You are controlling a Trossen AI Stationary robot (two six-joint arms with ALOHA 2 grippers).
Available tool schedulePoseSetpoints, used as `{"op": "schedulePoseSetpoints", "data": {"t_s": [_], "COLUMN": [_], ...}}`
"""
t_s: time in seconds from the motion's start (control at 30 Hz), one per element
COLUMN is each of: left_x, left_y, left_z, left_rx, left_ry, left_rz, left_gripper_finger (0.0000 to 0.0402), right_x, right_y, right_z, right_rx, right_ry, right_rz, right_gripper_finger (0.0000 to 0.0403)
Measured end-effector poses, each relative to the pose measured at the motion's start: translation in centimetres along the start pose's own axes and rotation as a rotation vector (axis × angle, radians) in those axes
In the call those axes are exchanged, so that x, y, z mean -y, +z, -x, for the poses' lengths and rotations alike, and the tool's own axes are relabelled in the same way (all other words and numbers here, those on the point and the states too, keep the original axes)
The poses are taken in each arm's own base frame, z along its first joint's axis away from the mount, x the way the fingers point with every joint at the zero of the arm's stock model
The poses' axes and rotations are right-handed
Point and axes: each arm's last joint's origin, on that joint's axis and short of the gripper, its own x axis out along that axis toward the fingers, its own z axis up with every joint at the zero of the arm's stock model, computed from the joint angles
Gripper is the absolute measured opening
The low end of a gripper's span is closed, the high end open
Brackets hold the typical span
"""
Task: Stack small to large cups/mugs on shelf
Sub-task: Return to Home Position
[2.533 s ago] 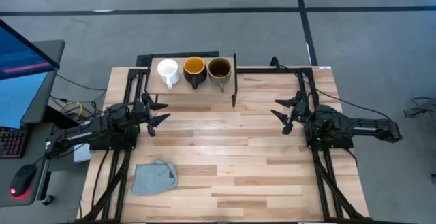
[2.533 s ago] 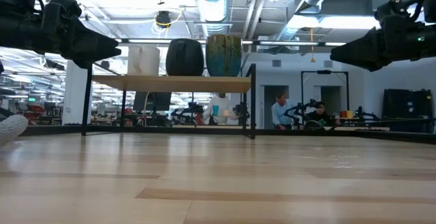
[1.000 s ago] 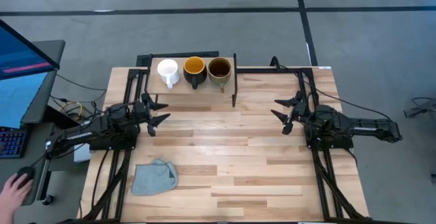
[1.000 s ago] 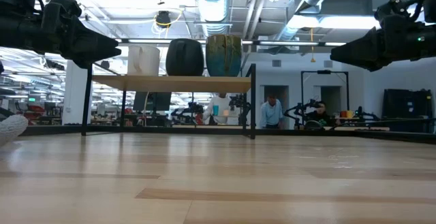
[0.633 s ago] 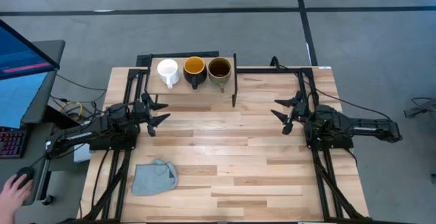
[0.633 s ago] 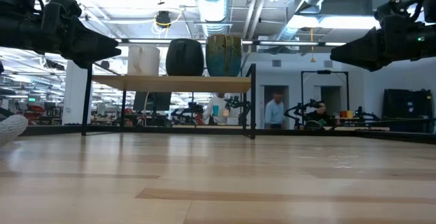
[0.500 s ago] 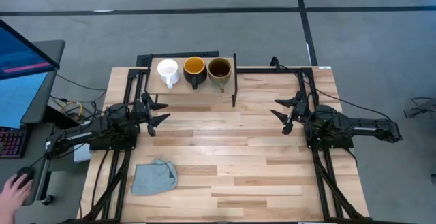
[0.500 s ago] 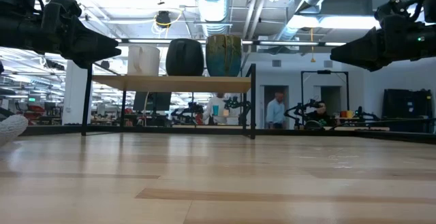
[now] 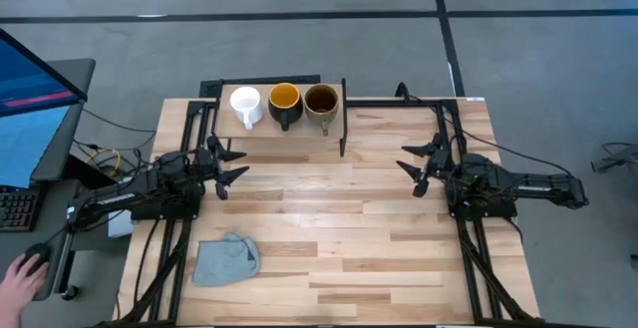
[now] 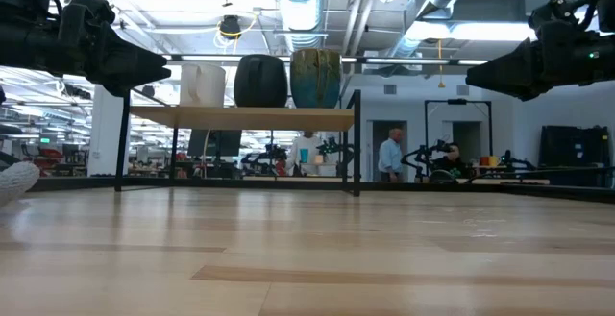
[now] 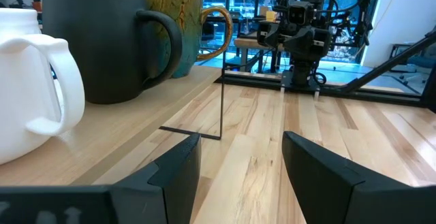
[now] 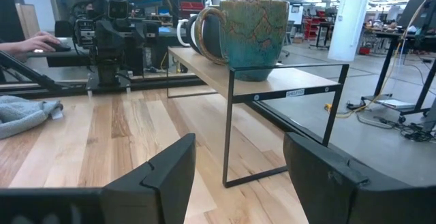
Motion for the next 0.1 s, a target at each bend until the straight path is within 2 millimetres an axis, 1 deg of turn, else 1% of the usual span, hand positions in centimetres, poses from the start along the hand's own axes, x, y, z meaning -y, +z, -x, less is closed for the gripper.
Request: {"op": "schedulePoseSetpoints", "data": {"t_s": [0.1], "left_x": [0.0], "left_y": [0.0], "left_z": [0.0], "left_rx": [0.0], "left_ry": [0.0], "left_rz": [0.0], "left_gripper_finger": [0.0199], "right_x": [0.0], "right_y": [-0.01], "right_z": [0.0], "right_rx": [-0.001], "right_ry": [0.0], "right_rz": [0.001], "right_gripper_finger": [0.0244]}}
